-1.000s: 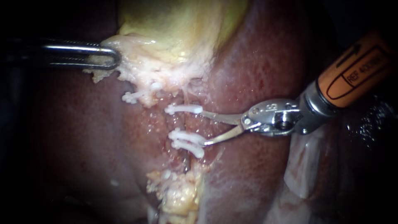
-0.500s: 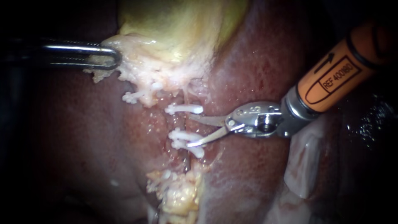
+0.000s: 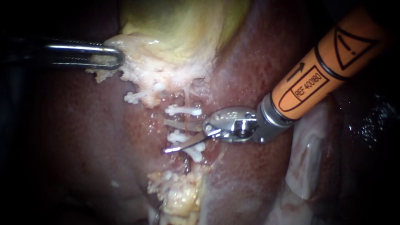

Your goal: Go to the cutting position right tube

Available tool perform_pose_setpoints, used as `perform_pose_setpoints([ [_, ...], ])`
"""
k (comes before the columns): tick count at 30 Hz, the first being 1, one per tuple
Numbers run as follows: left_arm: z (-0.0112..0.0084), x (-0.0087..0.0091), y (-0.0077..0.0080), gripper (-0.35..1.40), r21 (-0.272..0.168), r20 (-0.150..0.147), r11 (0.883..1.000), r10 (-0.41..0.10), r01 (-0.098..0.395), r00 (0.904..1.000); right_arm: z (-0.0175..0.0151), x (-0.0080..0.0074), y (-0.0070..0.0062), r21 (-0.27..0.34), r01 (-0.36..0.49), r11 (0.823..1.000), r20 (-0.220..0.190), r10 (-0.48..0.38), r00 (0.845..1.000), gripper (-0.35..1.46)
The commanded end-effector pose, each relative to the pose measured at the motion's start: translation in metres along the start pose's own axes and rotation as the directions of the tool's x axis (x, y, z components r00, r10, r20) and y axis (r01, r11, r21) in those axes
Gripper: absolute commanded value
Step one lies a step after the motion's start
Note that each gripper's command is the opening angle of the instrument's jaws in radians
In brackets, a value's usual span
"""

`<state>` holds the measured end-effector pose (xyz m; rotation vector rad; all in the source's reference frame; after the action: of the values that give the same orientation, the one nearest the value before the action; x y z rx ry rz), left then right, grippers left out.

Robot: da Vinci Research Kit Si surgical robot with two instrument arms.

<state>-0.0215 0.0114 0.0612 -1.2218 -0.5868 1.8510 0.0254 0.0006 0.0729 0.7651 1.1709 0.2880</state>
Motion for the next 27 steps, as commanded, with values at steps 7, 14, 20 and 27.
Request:
perform_pose_setpoints([
  [7, 0.0001, 0.0000, 0.0000, -0.35, -0.002, 0.001, 1.000, 0.000, 0.000, 1.0000, 0.0007, 0.0004, 0.0004, -0.003, -0.032, 0.999, -0.017, 0.032, 0.999, 1.25],
  [14, 0.0001, 0.0000, 0.0000, -0.35, -0.001, 0.001, 1.000, -0.001, 0.001, 1.0000, 0.0013, 0.0007, 0.0005, 0.000, -0.044, 0.999, -0.037, 0.044, 0.998, 1.25],
  [20, 0.0001, 0.0000, 0.0000, -0.35, -0.002, 0.001, 1.000, 0.000, 0.000, 1.0000, 0.0007, 0.0014, -0.0007, 0.019, -0.078, 0.997, -0.040, 0.079, 0.996, 1.23],
  [27, 0.0000, 0.0000, 0.0000, -0.35, -0.002, 0.001, 1.000, 0.000, 0.000, 1.0000, -0.0003, 0.0033, -0.0030, 0.053, -0.092, 0.994, -0.058, 0.095, 0.994, 1.21],
])
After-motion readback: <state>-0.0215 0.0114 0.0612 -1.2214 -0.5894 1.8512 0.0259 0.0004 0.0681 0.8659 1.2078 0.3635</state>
